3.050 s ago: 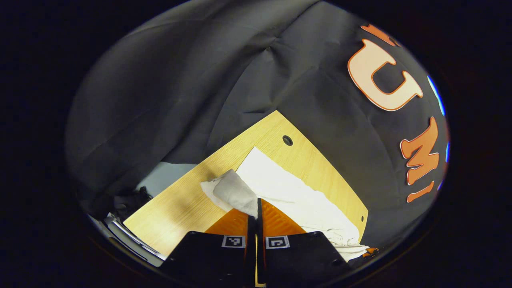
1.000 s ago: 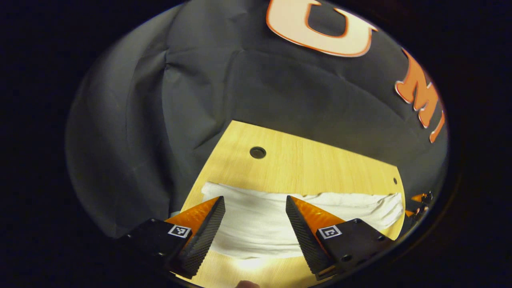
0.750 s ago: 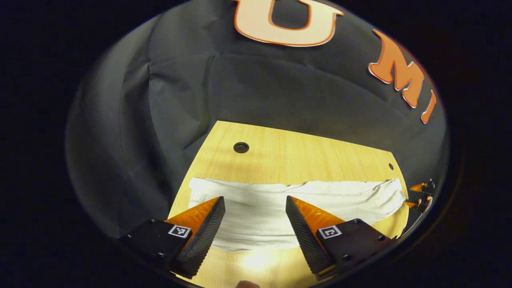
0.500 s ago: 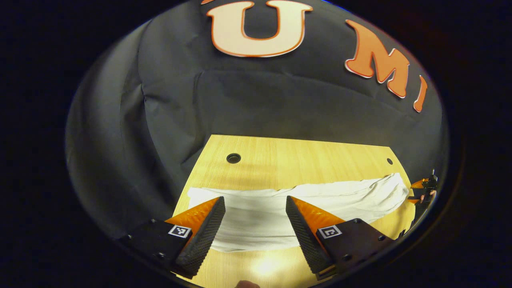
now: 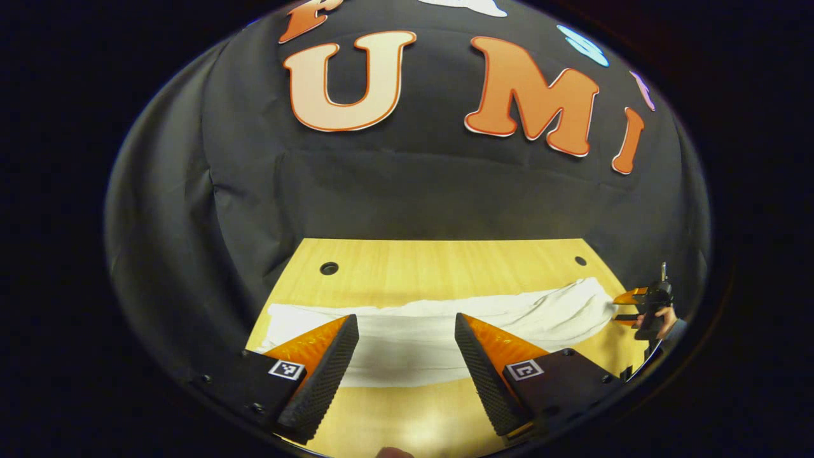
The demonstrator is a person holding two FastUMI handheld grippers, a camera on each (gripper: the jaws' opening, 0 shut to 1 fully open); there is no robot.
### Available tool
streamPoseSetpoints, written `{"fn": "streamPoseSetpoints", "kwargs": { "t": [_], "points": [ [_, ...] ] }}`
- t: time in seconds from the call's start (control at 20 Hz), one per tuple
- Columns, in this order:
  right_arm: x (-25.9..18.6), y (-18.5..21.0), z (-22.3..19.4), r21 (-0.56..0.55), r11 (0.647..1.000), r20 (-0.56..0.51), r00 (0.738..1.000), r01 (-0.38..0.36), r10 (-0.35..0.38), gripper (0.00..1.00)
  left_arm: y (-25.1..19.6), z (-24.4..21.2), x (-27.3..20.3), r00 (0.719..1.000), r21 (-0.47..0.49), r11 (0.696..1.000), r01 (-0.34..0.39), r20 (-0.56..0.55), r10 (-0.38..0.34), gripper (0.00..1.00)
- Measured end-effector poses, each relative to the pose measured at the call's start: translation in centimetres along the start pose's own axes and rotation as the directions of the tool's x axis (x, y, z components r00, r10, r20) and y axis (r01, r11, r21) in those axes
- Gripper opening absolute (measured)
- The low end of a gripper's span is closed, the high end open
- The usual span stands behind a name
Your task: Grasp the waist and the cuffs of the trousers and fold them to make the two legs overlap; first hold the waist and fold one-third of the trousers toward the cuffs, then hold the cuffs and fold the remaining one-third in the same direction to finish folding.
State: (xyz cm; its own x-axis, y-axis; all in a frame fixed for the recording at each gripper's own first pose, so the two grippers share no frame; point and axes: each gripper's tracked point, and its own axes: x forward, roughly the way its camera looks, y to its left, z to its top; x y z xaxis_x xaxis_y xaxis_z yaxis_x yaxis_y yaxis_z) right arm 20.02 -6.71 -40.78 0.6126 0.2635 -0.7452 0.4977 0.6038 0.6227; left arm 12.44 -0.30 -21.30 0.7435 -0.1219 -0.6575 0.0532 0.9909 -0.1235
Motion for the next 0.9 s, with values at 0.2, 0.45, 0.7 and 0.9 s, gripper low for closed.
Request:
{"fn": "streamPoseSetpoints", "kwargs": {
  "t": [0.2,0.45,0.7,0.9],
  "points": [
    [1.9,0.4,0.5,-0.034,0.998,0.019,0.998,-0.054,0.055,0.93,-1.7,-0.6,-1.4,1.0,-0.012,1.0,-0.012,-0.004,0.012,0.99],
    [3.7,0.9,1.3,-0.016,0.993,0.045,0.992,-0.115,0.116,0.7,-2.4,-2.8,-1.7,0.998,-0.016,0.999,-0.032,-0.053,0.031,0.99],
    [3.6,-0.2,1.1,0.021,0.992,0.068,0.99,-0.126,0.124,0.45,-3.7,-4.7,-2.5,0.997,-0.025,0.999,-0.033,-0.069,0.031,0.99],
    [1.9,2.2,2.1,0.021,0.978,0.122,0.971,-0.209,0.205,0.23,-3.9,-5.7,-4.0,0.997,-0.029,0.999,-0.038,-0.065,0.036,1.0]
  ]
}}
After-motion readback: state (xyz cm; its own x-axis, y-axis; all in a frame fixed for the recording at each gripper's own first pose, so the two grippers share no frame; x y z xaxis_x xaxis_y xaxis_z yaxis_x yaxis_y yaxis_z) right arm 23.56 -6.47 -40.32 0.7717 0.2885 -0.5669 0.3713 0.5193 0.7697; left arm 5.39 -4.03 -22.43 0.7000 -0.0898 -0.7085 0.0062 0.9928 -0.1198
